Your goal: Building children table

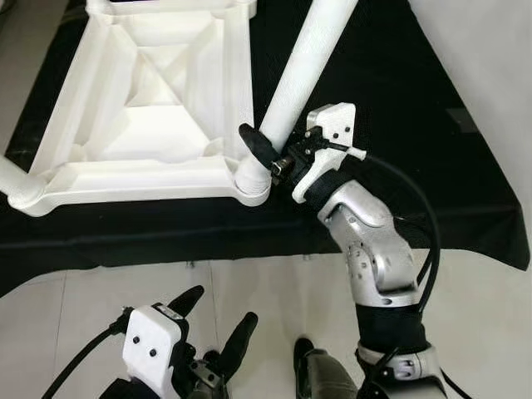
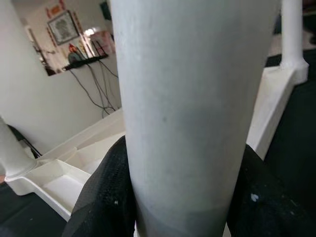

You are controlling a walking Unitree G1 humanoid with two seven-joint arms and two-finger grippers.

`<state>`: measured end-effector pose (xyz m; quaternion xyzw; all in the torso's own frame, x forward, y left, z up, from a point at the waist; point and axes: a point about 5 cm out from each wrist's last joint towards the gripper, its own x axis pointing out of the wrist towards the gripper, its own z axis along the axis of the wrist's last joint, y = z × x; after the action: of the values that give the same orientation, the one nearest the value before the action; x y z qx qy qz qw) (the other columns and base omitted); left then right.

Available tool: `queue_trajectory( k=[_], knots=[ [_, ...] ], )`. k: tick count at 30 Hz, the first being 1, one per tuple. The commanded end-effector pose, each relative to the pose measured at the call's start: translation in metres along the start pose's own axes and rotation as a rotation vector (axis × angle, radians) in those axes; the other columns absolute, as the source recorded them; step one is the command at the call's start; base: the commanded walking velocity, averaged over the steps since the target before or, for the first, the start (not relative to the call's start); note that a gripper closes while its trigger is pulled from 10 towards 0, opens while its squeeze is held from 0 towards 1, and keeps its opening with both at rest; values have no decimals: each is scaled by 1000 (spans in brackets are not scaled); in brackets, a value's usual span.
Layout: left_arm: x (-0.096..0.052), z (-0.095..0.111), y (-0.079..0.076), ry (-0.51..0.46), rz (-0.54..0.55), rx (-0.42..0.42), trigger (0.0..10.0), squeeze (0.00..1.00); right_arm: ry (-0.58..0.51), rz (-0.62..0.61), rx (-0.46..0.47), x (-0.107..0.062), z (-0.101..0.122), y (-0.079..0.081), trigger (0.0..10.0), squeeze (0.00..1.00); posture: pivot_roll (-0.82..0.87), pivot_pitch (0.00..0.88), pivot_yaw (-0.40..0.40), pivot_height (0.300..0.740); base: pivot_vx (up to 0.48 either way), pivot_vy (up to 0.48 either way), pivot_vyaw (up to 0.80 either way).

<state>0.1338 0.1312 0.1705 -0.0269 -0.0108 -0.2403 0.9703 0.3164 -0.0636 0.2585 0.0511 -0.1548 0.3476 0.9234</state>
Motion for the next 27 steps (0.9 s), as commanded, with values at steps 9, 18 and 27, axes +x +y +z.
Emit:
queue_trajectory(
  k=[9, 18, 27],
  knots=[
    [-2, -4, 1, 23, 6, 4, 10000, 0, 143, 285, -185, -3, -12, 17, 10000, 0, -17, 375, -18, 740, 0, 0, 0],
    [-1, -4, 1, 22, 6, 4, 10000, 0, 275, 567, -310, 1, -11, 11, 10000, 0, -9, 375, -22, 740, 0, 0, 0],
    [-2, -4, 0, 22, 7, 4, 10000, 0, 414, 743, -275, 13, -12, 0, 10000, 0, 1, 376, -27, 740, 0, 0, 0]
  ],
)
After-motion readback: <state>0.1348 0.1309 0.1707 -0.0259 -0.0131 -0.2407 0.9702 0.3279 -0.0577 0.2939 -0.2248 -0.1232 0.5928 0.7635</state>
